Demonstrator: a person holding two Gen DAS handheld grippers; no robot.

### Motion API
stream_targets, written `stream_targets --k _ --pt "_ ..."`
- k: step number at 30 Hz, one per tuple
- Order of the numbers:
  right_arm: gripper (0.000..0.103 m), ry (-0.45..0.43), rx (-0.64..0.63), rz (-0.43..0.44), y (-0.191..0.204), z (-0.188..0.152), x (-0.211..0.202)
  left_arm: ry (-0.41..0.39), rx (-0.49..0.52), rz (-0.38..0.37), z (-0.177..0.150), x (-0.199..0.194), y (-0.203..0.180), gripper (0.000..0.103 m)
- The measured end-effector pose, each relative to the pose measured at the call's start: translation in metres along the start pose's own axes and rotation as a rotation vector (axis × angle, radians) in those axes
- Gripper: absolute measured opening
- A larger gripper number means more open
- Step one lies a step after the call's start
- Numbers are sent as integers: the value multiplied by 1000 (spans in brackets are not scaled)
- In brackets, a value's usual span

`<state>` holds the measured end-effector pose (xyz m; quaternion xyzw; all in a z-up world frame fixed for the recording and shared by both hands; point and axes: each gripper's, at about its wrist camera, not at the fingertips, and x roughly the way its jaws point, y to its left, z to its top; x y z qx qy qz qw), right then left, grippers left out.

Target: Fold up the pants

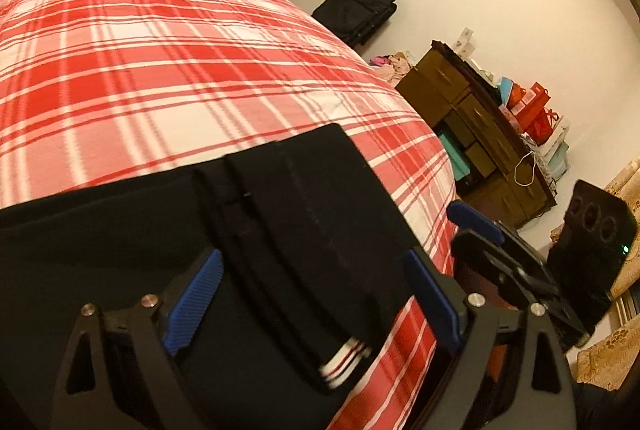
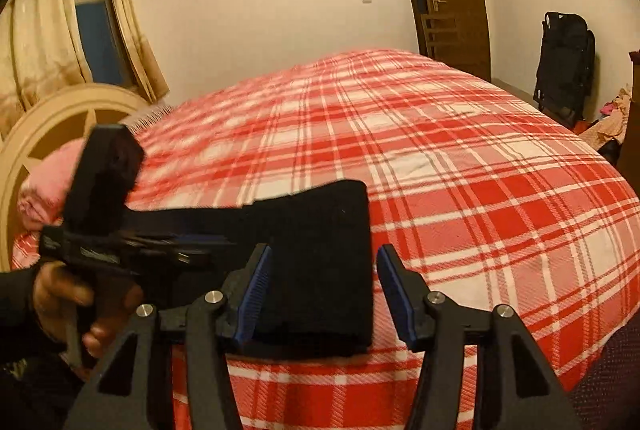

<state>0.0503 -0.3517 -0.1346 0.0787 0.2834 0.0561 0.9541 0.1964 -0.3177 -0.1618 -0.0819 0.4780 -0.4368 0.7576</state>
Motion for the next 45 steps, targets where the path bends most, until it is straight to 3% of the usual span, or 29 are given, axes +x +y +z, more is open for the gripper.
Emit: stream_targets --k 5,7,8,9,24,45 --pt "56 -14 -12 1 1 -2 -1 -6 23 23 4 7 -8 72" --pt "57 -5 -16 -3 1 -3 1 0 11 33 6 9 -7 41" --pt "57 -4 -17 -8 2 -4 2 10 -5 35 8 11 -4 30" --pt "57 -6 -18 -13 2 -4 2 21 -16 39 8 12 -2 4" --pt "60 -16 -26 -22 2 -6 3 -83 -23 51 13 -63 3 6" --pt "60 -3 -123 -17 26 -12 6 -172 -170 99 -27 -143 58 6"
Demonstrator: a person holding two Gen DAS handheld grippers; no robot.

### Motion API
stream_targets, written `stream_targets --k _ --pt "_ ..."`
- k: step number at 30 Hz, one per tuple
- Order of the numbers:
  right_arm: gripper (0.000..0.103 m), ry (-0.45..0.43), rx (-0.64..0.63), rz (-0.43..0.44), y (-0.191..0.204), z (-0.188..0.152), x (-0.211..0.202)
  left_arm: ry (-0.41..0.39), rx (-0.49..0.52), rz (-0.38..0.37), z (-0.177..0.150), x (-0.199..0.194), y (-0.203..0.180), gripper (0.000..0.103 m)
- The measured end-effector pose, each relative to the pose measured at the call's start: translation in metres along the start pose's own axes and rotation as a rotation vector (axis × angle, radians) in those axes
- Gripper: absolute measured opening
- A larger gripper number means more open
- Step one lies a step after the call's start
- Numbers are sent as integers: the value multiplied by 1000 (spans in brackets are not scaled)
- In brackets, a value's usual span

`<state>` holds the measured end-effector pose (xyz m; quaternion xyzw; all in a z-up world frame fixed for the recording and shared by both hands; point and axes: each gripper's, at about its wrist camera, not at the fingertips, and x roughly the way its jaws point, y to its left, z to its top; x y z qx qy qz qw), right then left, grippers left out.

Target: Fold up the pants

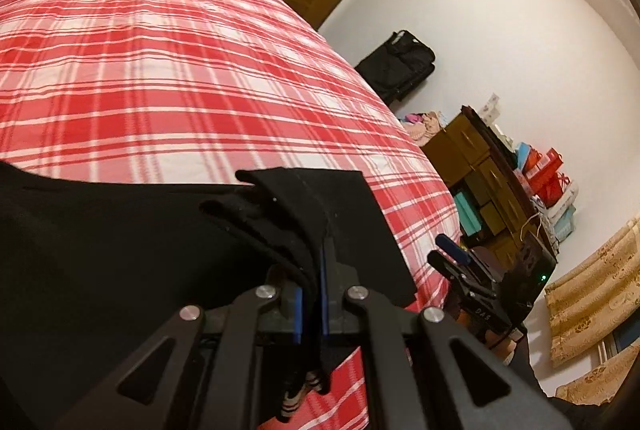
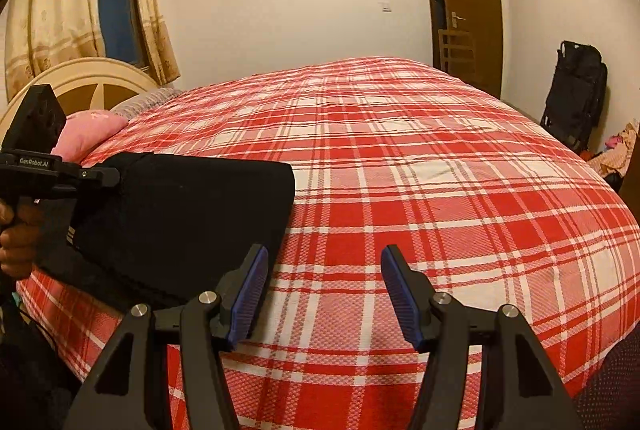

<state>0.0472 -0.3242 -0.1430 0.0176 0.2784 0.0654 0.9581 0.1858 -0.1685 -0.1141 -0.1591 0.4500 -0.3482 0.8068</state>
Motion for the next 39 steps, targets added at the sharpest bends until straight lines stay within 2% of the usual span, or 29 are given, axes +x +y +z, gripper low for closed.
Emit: stream_targets --k 7,16,20,31,36,39 --pt "60 -20 -71 31 16 -2 -5 -23 -5 43 -3 -17 21 6" --pt "60 5 -277 71 61 -17 0 -29 -55 58 -15 -30 50 6" --pt "60 15 -330 80 71 -23 1 -3 -83 84 -22 -23 64 6" --pt "60 16 -348 98 75 -25 2 -15 -130 85 -34 -37 82 6" --pt "60 20 -294 227 92 -20 0 0 -131 109 -37 -28 86 7" --pt "60 71 -335 249 114 -27 10 8 -132 139 -39 -24 91 14"
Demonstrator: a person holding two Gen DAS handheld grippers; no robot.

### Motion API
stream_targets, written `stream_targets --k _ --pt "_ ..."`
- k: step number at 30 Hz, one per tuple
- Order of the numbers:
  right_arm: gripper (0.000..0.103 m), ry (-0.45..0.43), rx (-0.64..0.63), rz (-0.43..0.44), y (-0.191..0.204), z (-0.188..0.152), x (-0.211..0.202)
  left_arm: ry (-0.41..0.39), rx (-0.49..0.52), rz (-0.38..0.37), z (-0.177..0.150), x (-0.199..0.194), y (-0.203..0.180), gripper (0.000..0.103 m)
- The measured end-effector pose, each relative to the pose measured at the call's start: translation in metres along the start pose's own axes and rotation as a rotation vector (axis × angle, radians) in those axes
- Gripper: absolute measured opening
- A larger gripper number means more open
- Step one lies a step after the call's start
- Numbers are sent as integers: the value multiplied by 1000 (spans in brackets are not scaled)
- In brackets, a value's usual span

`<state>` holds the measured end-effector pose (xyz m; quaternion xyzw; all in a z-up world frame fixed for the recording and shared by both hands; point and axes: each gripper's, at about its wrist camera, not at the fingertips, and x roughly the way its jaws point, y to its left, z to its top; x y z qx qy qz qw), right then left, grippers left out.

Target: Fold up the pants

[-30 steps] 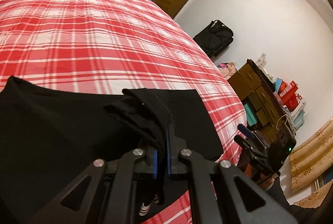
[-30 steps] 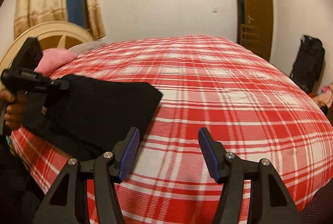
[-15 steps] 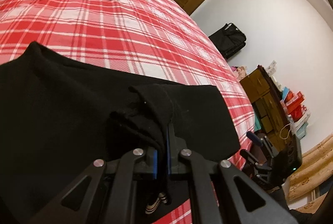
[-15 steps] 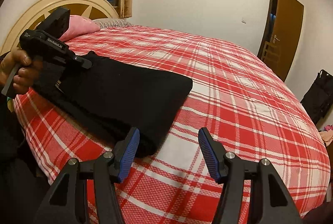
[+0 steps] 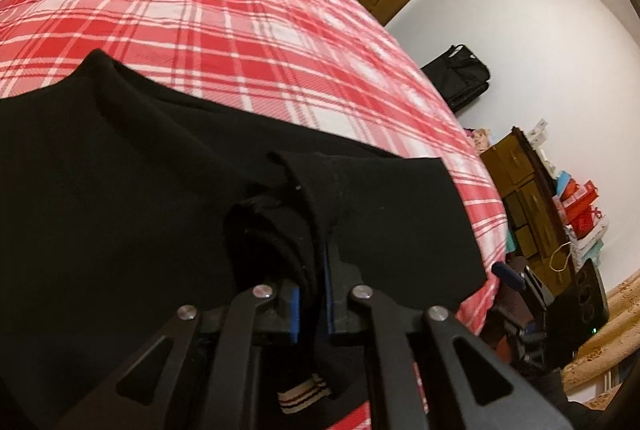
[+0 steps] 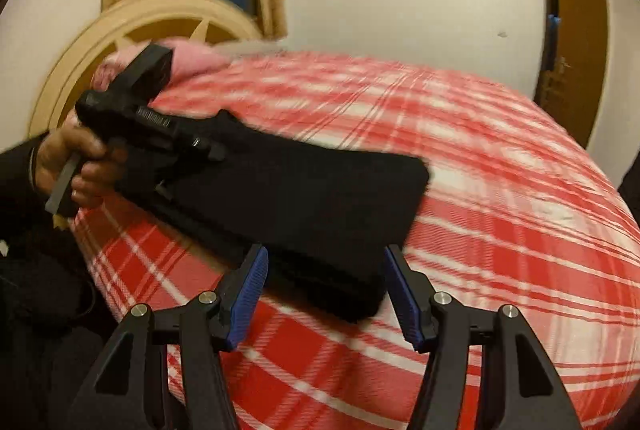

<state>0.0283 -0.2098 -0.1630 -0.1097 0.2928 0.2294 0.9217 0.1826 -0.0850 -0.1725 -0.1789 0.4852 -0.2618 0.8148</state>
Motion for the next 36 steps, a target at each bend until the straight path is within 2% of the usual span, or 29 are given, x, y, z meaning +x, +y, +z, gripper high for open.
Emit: stream_targets --k 1,3,5,8,10,12,14,17,19,22,25,26,28,31,36 --pt "60 29 -19 -3 6 -2 6 -4 1 14 0 0 2 21" --pt "60 134 -49 -18 10 -7 24 -16 9 33 -2 -3 4 25" --pt "63 140 -65 -5 13 -12 25 -20 25 38 -4 -5 5 26" --pt "63 184 -93 50 21 -11 23 -33 42 58 -3 -10 5 34" --pt "63 177 -103 69 24 -6 17 -48 56 75 -3 -15 5 42" --pt "63 131 -95 79 27 7 9 -55 64 83 -2 -19 8 44" --pt "63 80 -52 134 27 26 6 -65 65 81 -3 -25 11 47" --pt "63 32 -11 176 36 52 21 -101 84 122 -1 -36 11 57" --pt "63 37 -21 158 49 63 41 -143 112 173 0 -47 9 70" --pt "63 104 -15 124 59 68 74 -190 158 252 0 -63 11 80" --pt "63 211 9 130 65 55 98 -202 205 360 -1 -72 17 84" --pt "63 190 -30 105 71 51 95 -202 223 409 -2 -74 21 84" --pt "63 207 -80 108 79 53 94 -198 245 467 -4 -75 29 84" --pt "63 174 -25 138 76 69 93 -194 259 530 -5 -76 40 84" --pt "63 113 -3 124 86 107 109 -184 239 560 -6 -87 60 84"
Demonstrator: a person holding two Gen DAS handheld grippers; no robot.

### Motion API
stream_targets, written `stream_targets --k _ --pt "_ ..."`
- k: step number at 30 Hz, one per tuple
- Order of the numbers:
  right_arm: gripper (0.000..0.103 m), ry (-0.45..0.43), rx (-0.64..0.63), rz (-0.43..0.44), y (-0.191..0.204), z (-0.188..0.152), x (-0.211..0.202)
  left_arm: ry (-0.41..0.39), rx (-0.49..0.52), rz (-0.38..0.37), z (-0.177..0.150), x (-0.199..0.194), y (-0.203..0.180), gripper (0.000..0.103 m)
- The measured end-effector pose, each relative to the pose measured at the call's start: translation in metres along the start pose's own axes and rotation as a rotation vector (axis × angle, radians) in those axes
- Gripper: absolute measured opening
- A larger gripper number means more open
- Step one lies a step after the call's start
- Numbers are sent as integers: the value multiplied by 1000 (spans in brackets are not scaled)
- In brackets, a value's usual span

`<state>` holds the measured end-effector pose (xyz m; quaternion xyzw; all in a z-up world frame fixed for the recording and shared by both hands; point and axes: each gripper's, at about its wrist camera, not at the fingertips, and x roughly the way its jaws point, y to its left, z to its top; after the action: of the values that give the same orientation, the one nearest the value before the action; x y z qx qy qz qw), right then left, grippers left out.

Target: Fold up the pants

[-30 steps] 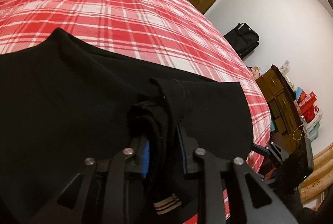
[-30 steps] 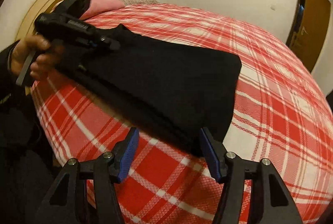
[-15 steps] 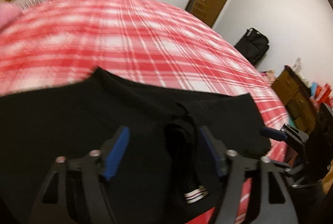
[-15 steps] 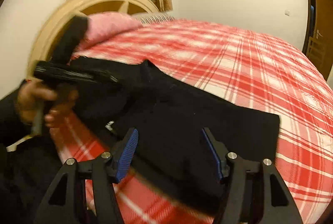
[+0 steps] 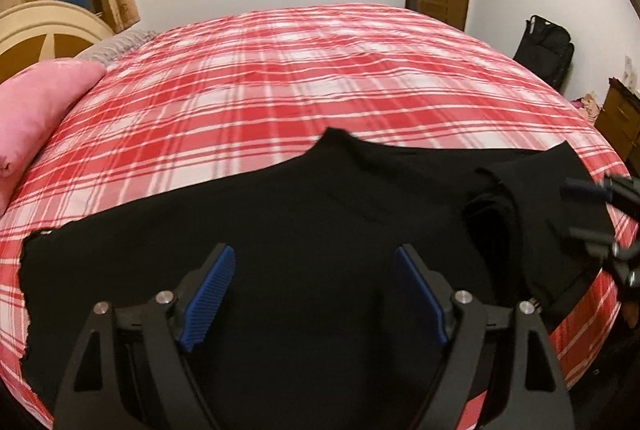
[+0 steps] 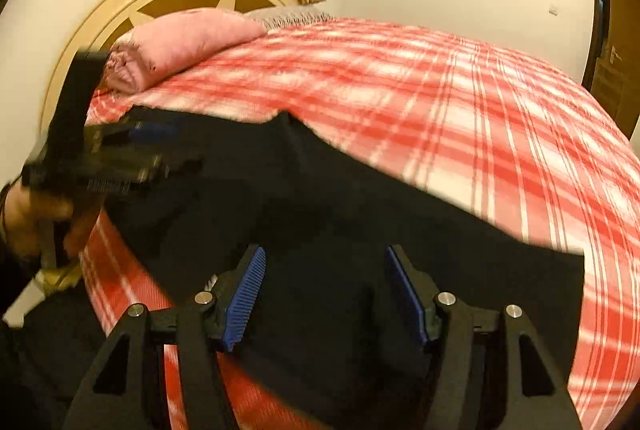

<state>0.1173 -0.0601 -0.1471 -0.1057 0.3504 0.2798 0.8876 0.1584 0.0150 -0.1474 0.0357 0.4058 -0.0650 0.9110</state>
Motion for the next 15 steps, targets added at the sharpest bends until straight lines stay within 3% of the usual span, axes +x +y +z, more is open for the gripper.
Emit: stream_targets --k 7,11,15 --pt "63 39 -3 21 13 31 48 13 -14 28 -8 -3 26 84" --pt "65 111 -5 11 20 25 71 16 -30 31 -16 -6 40 85" --pt "65 107 -51 -25 27 23 73 -8 -61 96 -29 -18 66 85"
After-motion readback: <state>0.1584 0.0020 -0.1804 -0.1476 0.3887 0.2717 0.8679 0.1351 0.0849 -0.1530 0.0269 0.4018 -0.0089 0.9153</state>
